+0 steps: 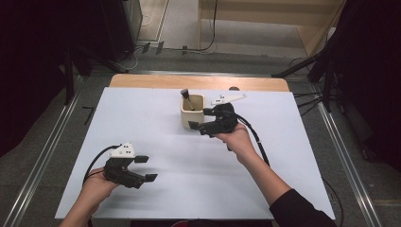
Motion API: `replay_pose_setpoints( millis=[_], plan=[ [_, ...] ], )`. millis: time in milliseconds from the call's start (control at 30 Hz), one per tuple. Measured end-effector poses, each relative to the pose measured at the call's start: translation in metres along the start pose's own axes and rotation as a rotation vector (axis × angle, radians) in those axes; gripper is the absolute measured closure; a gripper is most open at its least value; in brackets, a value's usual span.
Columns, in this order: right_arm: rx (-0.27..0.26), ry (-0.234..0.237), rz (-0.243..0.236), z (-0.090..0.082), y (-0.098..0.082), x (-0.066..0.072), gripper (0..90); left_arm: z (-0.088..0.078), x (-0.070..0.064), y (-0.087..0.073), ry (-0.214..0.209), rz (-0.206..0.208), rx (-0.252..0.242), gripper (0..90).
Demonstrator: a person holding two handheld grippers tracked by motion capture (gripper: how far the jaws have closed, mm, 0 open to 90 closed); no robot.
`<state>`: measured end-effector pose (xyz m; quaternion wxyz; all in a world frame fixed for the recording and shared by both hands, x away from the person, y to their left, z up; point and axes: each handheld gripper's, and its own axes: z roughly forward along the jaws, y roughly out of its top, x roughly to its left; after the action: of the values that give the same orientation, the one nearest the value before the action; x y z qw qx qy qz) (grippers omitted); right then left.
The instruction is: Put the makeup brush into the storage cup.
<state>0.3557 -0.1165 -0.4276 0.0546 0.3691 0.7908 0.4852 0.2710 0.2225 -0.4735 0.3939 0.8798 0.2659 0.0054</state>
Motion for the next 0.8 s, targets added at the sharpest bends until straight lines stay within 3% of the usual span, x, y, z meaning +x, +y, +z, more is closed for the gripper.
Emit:
replay_pose_setpoints(
  millis=[233, 800],
  plan=[
    [0.034, 0.027, -0.052, 0.0, -0.013, 0.009, 18.0, 0.001, 0.001, -0.001, 0.004, -0.007, 0.004, 22.7],
    [0.06, 0.075, -0.048, -0.006, -0.041, 0.014, 18.6, -0.001, 0.001, -0.002, 0.014, -0.012, 0.003, 22.7]
  ],
)
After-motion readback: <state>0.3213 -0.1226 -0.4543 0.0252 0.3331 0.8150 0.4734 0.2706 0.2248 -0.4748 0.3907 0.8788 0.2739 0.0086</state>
